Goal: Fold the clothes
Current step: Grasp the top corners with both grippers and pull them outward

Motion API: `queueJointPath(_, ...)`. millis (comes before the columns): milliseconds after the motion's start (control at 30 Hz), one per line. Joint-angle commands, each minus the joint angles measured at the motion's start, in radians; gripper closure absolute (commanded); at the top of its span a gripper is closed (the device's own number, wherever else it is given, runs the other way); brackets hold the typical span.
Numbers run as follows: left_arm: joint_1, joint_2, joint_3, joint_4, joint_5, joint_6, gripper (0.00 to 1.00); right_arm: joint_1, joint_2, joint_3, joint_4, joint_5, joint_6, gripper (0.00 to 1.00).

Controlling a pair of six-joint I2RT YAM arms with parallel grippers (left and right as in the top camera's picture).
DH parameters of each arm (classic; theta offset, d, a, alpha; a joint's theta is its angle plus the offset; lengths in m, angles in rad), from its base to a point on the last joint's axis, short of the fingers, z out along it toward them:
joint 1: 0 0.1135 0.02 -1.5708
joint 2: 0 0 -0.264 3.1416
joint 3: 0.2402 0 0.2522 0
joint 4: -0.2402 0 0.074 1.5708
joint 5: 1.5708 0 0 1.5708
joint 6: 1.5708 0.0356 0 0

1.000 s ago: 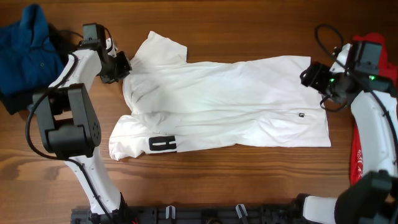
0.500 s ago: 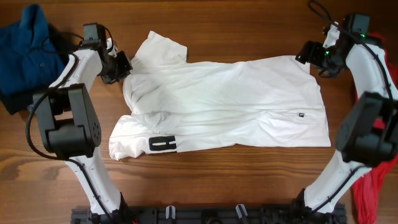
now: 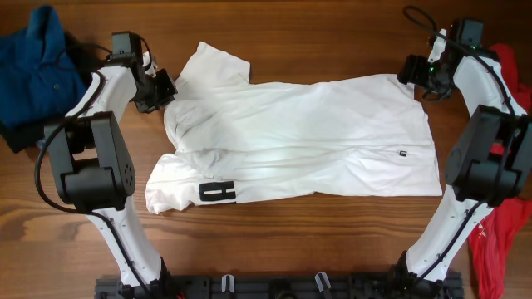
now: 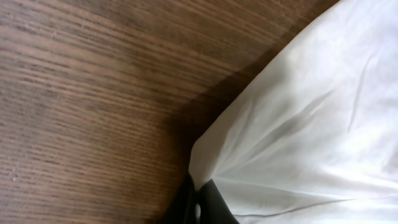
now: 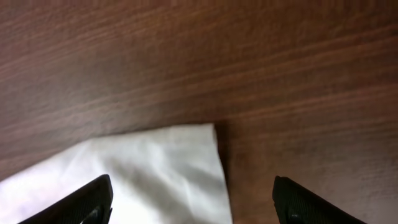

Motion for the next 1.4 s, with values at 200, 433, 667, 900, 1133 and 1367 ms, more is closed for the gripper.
queueJointPath(200, 0.002, -0.034, -0.002, -0.013, 0.015, -0.010, 0.96, 0.033, 0.092, 0.023, 0.029, 0.018, -0.013, 0.26)
queueJointPath(433, 0.002, -0.034, -0.002, -0.014, 0.015, -0.010, 0.96, 0.034, 0.092, 0.023, 0.066, 0.022, 0.025, 0.38)
queueJointPath(667, 0.002, -0.034, -0.002, -0.013, 0.015, -0.010, 0.96, 0.036, 0.092, 0.023, 0.109, 0.022, 0.049, 0.62)
queueJointPath(900, 0.002, -0.034, -0.002, -0.013, 0.015, -0.010, 0.96, 0.038, 0.092, 0.023, 0.123, 0.024, 0.050, 0.90)
queueJointPath(1133, 0.004, -0.040, 0.000, 0.017, 0.017, -0.025, 0.96, 0.033, 0.070, 0.023, 0.086, 0.056, 0.120, 0.96)
queueJointPath(1367, 0.004, -0.120, 0.014, 0.021, 0.059, -0.024, 0.96, 0.022, -0.074, 0.023, 0.004, 0.132, 0.120, 0.96)
